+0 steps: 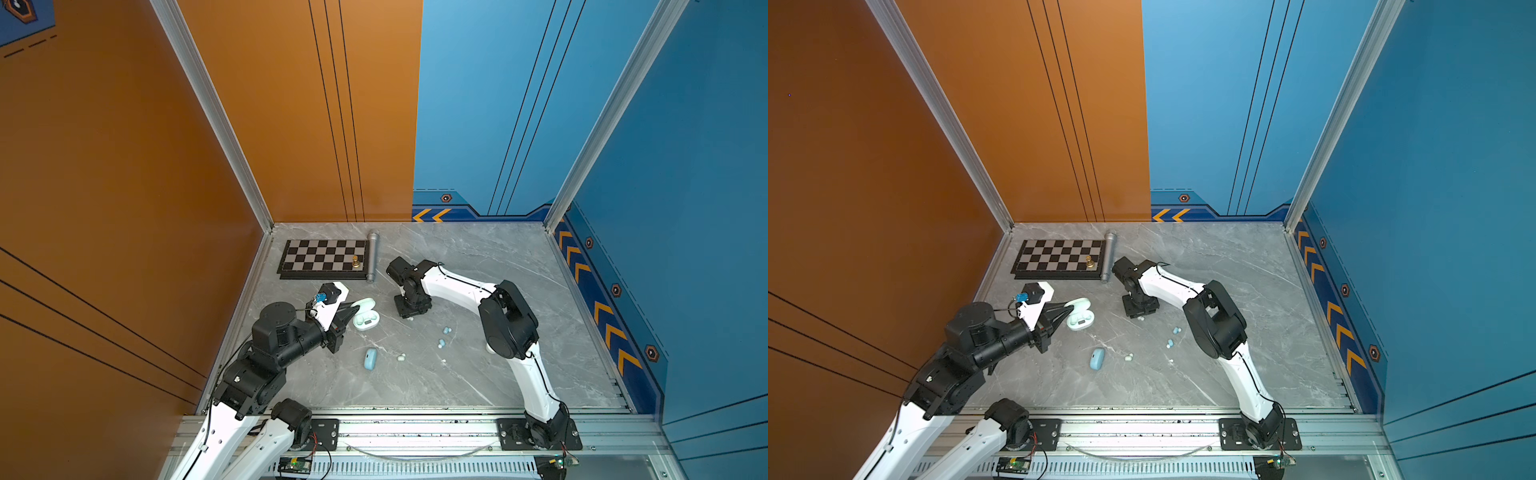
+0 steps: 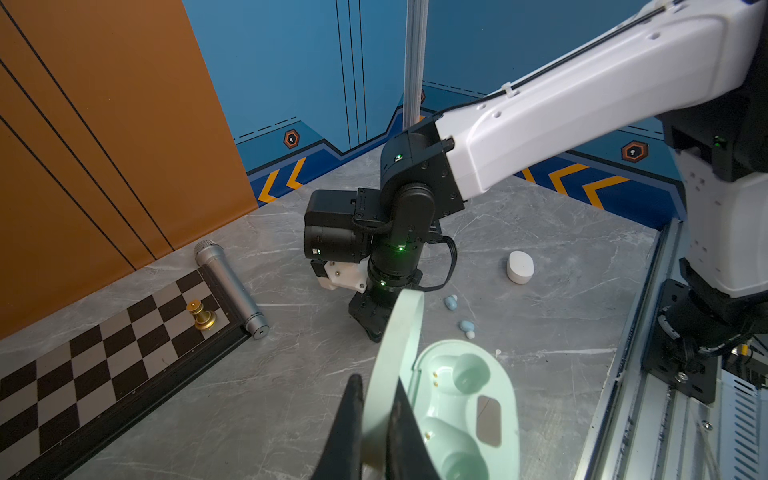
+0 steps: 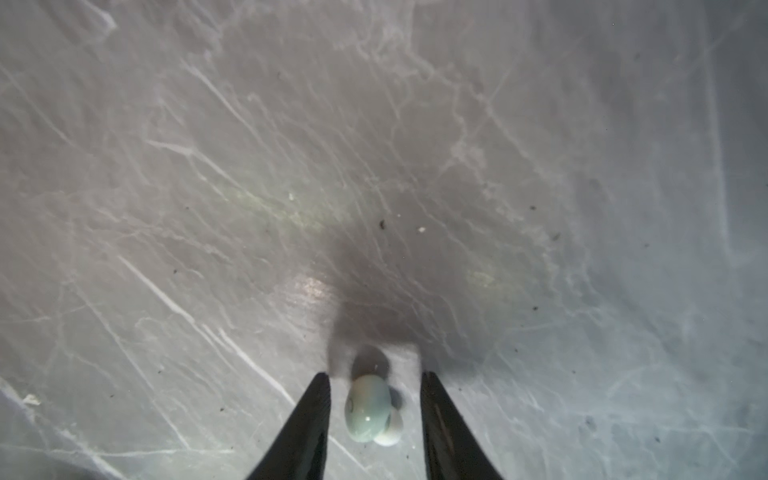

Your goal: Insert the wireless bluetooth earbuds into the charging case

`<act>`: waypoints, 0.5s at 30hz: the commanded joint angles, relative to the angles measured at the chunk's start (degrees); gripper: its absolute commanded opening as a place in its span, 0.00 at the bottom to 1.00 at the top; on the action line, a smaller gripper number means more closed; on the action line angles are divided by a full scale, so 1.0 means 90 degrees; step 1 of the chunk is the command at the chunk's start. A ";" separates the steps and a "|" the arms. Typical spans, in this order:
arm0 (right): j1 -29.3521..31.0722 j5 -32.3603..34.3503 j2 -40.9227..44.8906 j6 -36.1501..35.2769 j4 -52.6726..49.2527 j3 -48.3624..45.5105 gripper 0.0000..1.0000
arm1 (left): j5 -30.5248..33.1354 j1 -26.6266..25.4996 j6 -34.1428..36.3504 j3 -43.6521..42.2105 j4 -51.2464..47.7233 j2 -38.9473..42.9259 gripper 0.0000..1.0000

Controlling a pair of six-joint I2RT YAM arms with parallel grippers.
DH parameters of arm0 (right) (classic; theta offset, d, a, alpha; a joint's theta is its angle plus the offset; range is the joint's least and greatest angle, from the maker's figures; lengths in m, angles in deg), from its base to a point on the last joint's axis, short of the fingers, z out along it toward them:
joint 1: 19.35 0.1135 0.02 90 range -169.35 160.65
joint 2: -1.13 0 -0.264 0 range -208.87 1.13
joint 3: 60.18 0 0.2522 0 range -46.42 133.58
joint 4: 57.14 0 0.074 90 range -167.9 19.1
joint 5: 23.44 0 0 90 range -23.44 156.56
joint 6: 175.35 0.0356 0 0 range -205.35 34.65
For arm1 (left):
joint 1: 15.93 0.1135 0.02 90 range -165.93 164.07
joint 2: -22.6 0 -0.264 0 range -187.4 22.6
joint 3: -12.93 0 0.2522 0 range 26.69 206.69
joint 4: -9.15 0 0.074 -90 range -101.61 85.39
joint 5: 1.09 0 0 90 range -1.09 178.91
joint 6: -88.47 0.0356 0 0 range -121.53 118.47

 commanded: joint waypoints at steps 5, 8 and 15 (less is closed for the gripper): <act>0.0032 -0.0005 -0.0252 0.0079 -0.0062 0.0286 0.28 | -0.0022 0.0060 -0.0024 -0.0018 0.0129 0.0070 0.00; 0.0025 -0.0054 -0.0248 0.0089 -0.0056 0.0286 0.21 | -0.0025 0.0061 -0.0017 -0.0019 0.0128 0.0059 0.00; -0.0015 -0.0181 -0.0193 0.0127 -0.0070 0.0315 0.12 | -0.0040 0.0063 -0.0022 -0.0047 0.0127 0.0061 0.00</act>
